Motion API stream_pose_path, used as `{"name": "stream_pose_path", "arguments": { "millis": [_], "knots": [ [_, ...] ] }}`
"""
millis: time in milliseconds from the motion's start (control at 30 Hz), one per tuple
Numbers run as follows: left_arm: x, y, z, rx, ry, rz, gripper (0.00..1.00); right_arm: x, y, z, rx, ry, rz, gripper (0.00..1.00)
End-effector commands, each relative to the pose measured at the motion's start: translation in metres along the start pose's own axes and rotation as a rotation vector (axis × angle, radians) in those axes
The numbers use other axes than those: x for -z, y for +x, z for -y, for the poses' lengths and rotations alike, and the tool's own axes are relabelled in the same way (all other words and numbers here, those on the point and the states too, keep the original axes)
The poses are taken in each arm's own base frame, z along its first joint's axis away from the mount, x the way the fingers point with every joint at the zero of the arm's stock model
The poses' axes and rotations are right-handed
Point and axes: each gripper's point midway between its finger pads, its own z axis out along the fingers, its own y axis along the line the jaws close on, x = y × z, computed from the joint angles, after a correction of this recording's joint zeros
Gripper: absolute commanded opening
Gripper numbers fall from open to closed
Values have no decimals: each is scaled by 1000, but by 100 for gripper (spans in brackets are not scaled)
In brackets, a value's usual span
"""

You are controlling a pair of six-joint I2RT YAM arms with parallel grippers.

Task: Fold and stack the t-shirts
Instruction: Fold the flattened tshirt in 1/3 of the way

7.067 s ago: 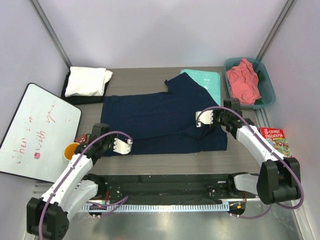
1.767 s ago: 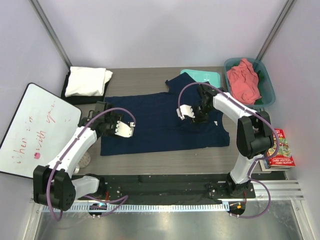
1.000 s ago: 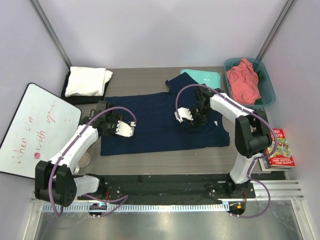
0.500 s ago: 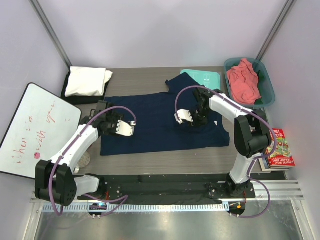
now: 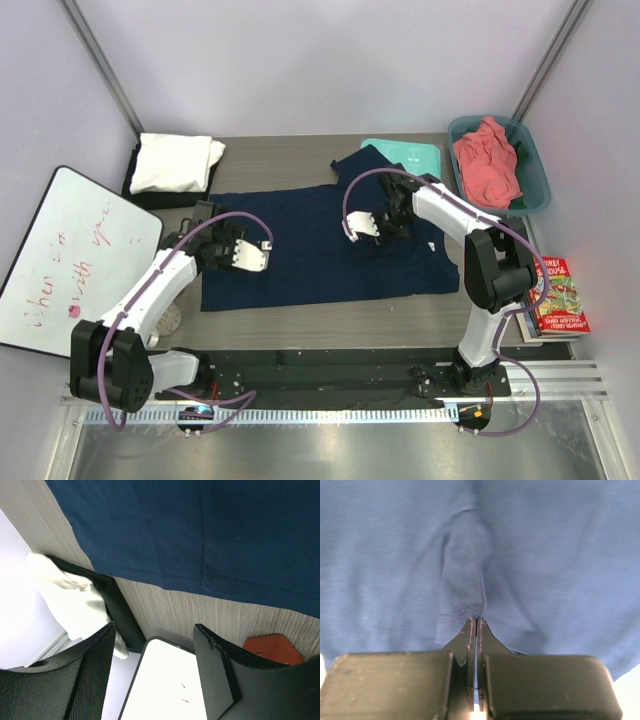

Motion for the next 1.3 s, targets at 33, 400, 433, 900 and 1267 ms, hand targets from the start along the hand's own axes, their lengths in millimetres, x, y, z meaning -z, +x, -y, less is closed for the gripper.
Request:
{"name": "stream_pose_path", "arguments": {
  "millis": [33, 400, 433, 900, 1267],
  "knots": [
    [4, -4, -16, 3, -53, 17, 64, 27, -24, 63, 94, 204, -5, 1],
    [-1, -6, -14, 0, -56, 30, 65, 23, -58, 118, 219, 402, -34, 16],
    [-1, -6, -14, 2, -56, 30, 65, 24, -61, 121, 223, 426, -32, 22],
    [-3, -6, -18, -3, -46, 30, 64, 90, -34, 164, -102, 962, -127, 39],
    [-24, -19, 13, -4, 75, 99, 0, 47, 52, 74, -355, 580, -198, 1]
  ]
}}
